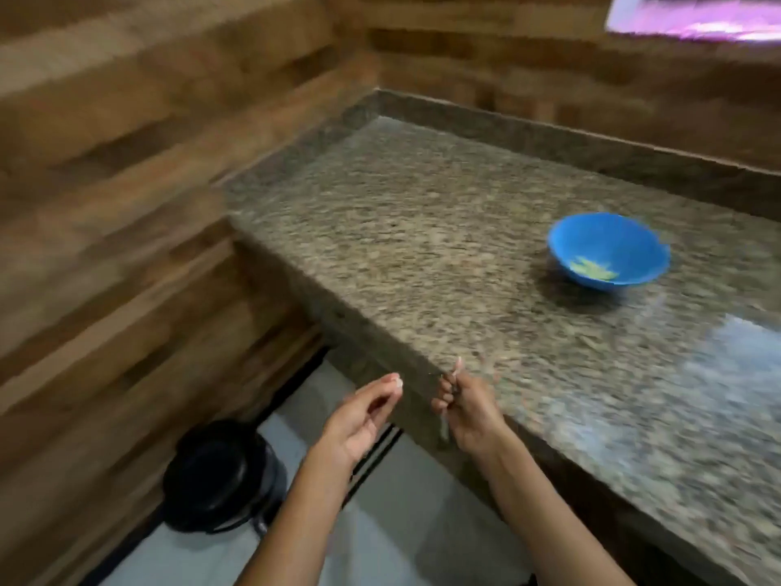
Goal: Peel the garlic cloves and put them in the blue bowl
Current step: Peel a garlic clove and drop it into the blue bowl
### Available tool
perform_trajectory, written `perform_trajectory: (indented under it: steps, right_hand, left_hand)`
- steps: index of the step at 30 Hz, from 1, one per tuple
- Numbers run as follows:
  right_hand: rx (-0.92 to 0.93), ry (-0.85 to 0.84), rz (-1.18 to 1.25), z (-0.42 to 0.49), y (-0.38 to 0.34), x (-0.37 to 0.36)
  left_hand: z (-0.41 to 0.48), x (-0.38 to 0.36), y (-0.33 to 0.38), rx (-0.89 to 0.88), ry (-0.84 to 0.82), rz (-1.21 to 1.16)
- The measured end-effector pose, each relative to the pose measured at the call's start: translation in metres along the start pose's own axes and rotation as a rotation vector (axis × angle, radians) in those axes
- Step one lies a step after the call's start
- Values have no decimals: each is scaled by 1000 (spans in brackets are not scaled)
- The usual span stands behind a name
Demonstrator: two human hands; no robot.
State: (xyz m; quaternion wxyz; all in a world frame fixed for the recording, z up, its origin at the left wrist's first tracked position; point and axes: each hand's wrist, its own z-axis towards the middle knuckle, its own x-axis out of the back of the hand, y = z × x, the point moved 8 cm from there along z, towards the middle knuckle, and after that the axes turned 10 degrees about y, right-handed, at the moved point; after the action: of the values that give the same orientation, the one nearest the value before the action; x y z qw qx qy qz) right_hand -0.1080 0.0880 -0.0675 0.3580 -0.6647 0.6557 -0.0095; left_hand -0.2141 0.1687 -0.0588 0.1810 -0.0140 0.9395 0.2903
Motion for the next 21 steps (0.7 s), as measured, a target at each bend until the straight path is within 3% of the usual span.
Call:
perform_trajectory:
  steps: [4, 9, 14, 21]
  right_hand:
    - [-247, -127, -127, -27, 145, -108]
    - [-451, -163, -251, -63, 290, -179]
    - [-479, -122, -329, -64, 356, -194]
    - [-437, -105, -424, -33, 412, -225]
  left_hand:
    - [-18, 161, 67, -56, 196, -289]
    - [-35, 318, 124, -162, 338, -556]
    - [-37, 402, 146, -184, 387, -661]
    - [-12, 461, 169, -232, 436, -736]
